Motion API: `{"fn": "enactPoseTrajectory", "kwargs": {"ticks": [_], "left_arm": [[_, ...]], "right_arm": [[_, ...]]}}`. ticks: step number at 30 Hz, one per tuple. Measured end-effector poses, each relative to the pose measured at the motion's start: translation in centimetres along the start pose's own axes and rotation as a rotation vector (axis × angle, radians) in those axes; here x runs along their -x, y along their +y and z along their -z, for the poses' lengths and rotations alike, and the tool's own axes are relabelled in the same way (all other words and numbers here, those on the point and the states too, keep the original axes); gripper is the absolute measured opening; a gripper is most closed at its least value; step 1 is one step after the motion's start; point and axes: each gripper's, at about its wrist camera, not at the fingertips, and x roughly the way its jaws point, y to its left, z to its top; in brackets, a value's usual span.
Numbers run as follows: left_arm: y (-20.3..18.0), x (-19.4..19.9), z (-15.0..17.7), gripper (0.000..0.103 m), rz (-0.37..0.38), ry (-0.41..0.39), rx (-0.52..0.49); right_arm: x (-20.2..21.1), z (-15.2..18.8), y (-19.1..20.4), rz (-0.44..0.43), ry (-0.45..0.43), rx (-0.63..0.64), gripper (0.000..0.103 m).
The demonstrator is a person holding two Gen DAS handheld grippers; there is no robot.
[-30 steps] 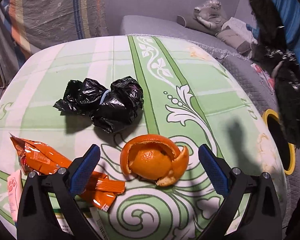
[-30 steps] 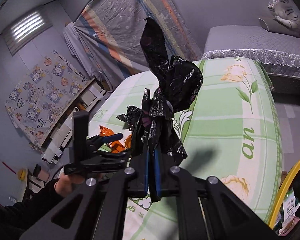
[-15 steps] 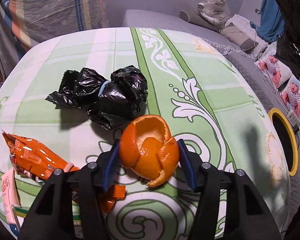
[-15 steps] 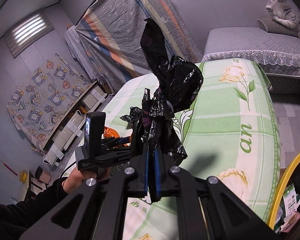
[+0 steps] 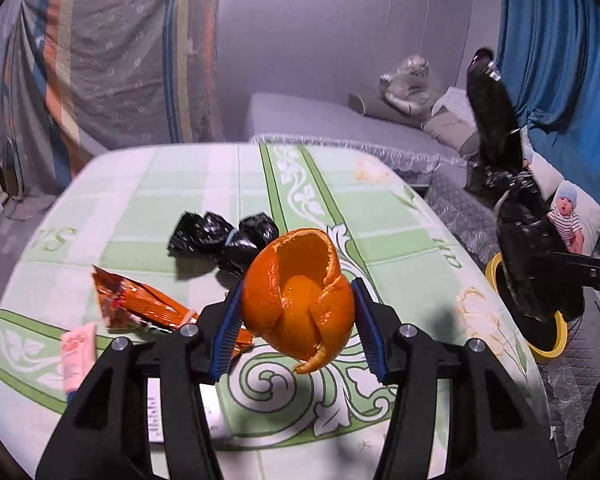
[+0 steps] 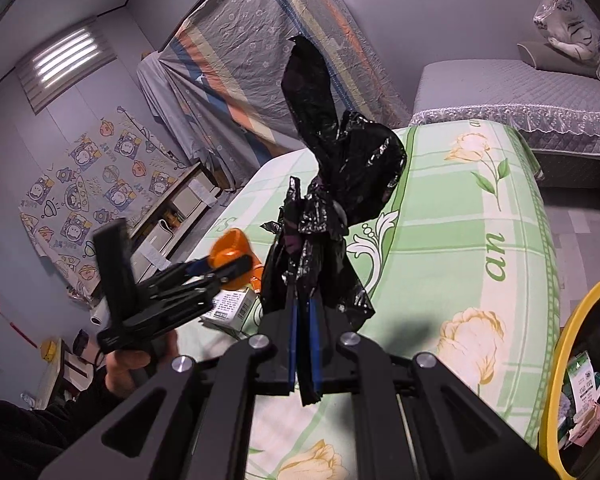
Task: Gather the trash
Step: 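Grasp the second orange peel with the left gripper while the right holds the black bag, then carry the orange peel and black bag over the bin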
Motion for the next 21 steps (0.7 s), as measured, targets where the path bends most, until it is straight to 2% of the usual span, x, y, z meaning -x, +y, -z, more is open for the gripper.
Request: {"fn": "enactPoseTrajectory", "kwargs": {"ticks": [10, 14, 21], "left_arm": [[-2.8, 5.3, -0.2, 0.050, 0.036, -0.116, -0.029], [-5.2, 6.1, -1.1, 0.050, 0.048, -0.157, -0.074], [-10.1, 5.7, -2.6, 0.050, 0.130, -0.179, -0.145]], "right_arm": [[3.1, 1.3, -1.4, 0.041, -0.064, -0.060, 0.005], [5.1, 1.7, -2.5, 0.063, -0.110, -0.084, 0.005], [8.7, 2.4, -5.8, 0.132, -0.192, -0.148, 0.005]]}}
